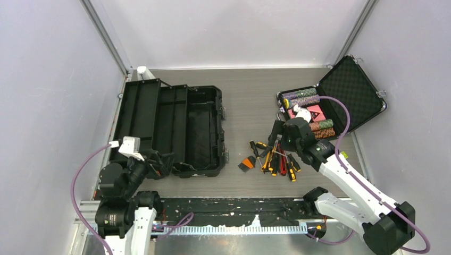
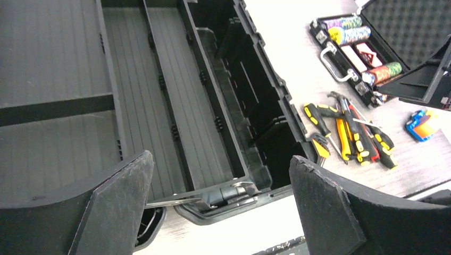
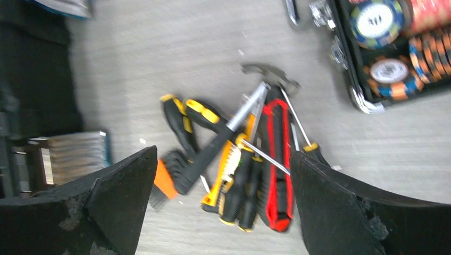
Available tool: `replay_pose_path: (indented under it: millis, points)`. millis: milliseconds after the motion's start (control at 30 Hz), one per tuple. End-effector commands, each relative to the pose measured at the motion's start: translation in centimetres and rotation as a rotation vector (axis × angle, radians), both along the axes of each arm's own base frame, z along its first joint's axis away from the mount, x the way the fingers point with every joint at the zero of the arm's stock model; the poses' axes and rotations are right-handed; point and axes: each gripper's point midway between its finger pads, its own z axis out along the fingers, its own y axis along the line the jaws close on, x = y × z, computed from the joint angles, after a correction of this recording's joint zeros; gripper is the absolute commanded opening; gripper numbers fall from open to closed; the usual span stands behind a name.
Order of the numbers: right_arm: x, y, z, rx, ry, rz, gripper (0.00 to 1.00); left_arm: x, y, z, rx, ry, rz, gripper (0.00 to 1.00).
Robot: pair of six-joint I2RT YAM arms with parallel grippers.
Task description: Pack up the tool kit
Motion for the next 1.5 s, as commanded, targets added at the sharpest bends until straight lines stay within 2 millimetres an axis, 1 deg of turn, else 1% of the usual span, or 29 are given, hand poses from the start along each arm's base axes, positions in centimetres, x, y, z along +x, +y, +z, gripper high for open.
replay_pose_path:
  millis: [0, 133, 200, 233, 333, 400, 467, 533, 567, 600, 633, 767, 800, 833, 867, 900, 933, 967, 1000, 1100, 1133, 1167, 1333, 1367, 1400, 1433, 1467]
  points:
    - [-2.3, -1.5, -2.7, -0.055, 0.139, -0.019, 0.95, -0.1, -1.2, -0.1, -0.015, -0.03, -0.076, 1.0]
    - [-1.7, -0.5, -4.3, -0.05, 0.247, -0.047, 0.88, 0.4, -2.1, -0.9, -0.055, -0.03, -0.119, 1.0]
    - [-1.3, 0.7, -4.8, -0.018, 0.287, -0.052, 0.86, 0.9, -2.3, -1.3, -0.07, -0.039, -0.123, 1.0]
    - [-1.1, 1.1, -4.9, 0.007, 0.296, -0.066, 0.83, 0.9, -2.7, -1.6, -0.069, -0.04, -0.148, 1.0]
    - [-0.5, 2.9, -5.7, 0.063, 0.33, -0.069, 0.77, 1.4, -2.2, -2.5, -0.057, -0.039, -0.117, 1.0]
    - [-0.1, 3.5, -6.2, 0.09, 0.339, -0.088, 0.73, 1.5, -1.4, -2.4, -0.034, -0.049, -0.077, 1.0]
    - [0.4, 3.7, -6.6, 0.102, 0.341, -0.117, 0.69, 1.6, -1.0, -2.6, -0.023, -0.046, -0.055, 0.99]
    - [0.9, 4.0, -7.1, 0.115, 0.348, -0.14, 0.66, 1.6, -1.3, -2.7, -0.029, -0.045, -0.069, 1.0]
    - [0.9, 4.1, -7.8, 0.121, 0.366, -0.156, 0.65, 1.6, -1.4, -2.7, -0.031, -0.049, -0.075, 1.0]
    - [1.0, 4.2, -8.1, 0.128, 0.368, -0.16, 0.61, 1.5, -1.4, -2.6, -0.031, -0.051, -0.077, 1.0]
    - [0.9, 4.3, -8.8, 0.131, 0.392, -0.176, 0.6, 1.5, -1.4, -2.6, -0.031, -0.054, -0.077, 1.0]
    - [0.6, 4.7, -10.7, 0.146, 0.44, -0.205, 0.51, 1.5, -1.4, -2.5, -0.031, -0.06, -0.078, 1.0]
    - [0.6, 4.8, -10.8, 0.152, 0.445, -0.206, 0.46, 1.5, -1.4, -2.5, -0.031, -0.059, -0.078, 1.0]
    - [0.4, 4.9, -11.0, 0.16, 0.45, -0.205, 0.44, 1.5, -1.4, -2.5, -0.032, -0.06, -0.078, 0.99]
    - [0.4, 4.9, -10.9, 0.166, 0.449, -0.204, 0.38, 1.5, -1.4, -2.5, -0.033, -0.059, -0.074, 1.0]
    - [0.4, 5.0, -10.6, 0.174, 0.441, -0.198, 0.34, 1.6, -1.4, -2.5, -0.036, -0.056, -0.075, 1.0]
    - [0.5, 5.0, -9.9, 0.186, 0.422, -0.193, 0.29, 1.8, -1.6, -2.3, -0.043, -0.057, -0.08, 1.0]
    - [0.5, 4.9, -9.6, 0.189, 0.411, -0.191, 0.26, 1.8, -1.8, -1.9, -0.055, -0.066, -0.091, 1.0]
    - [0.6, 4.9, -8.9, 0.2, 0.388, -0.184, 0.2, 2.0, -2.1, -1.3, -0.071, -0.077, -0.1, 0.99]
    - [0.7, 5.0, -7.6, 0.223, 0.346, -0.167, 0.09, 2.4, -3.1, 1.3, -0.133, -0.12, -0.139, 0.97]
    - [0.7, 5.1, -7.0, 0.233, 0.329, -0.152, 0.07, 2.7, -3.5, 2.3, -0.158, -0.133, -0.158, 0.97]
    - [0.8, 5.2, -6.6, 0.24, 0.315, -0.139, 0.06, 3.0, -4.0, 2.9, -0.181, -0.125, -0.18, 0.96]
    - [1.6, 6.0, -4.0, 0.314, 0.178, -0.068, 0.05, 4.9, -6.6, 5.8, -0.308, -0.052, -0.266, 0.96]
    - [1.5, 5.9, -3.7, 0.315, 0.148, -0.048, 0.05, 5.4, -7.1, 6.2, -0.324, -0.044, -0.271, 0.96]
    - [1.9, 6.2, -2.8, 0.334, 0.103, -0.028, 0.05, 5.9, -7.6, 6.7, -0.337, -0.039, -0.274, 0.96]
    - [1.8, 6.0, -2.5, 0.332, 0.073, -0.008, 0.05, 6.3, -8.2, 7.2, -0.347, -0.041, -0.277, 0.96]
    - [2.1, 6.2, -1.8, 0.346, 0.033, 0.006, 0.05, 6.9, -8.8, 7.4, -0.352, -0.031, -0.273, 0.96]
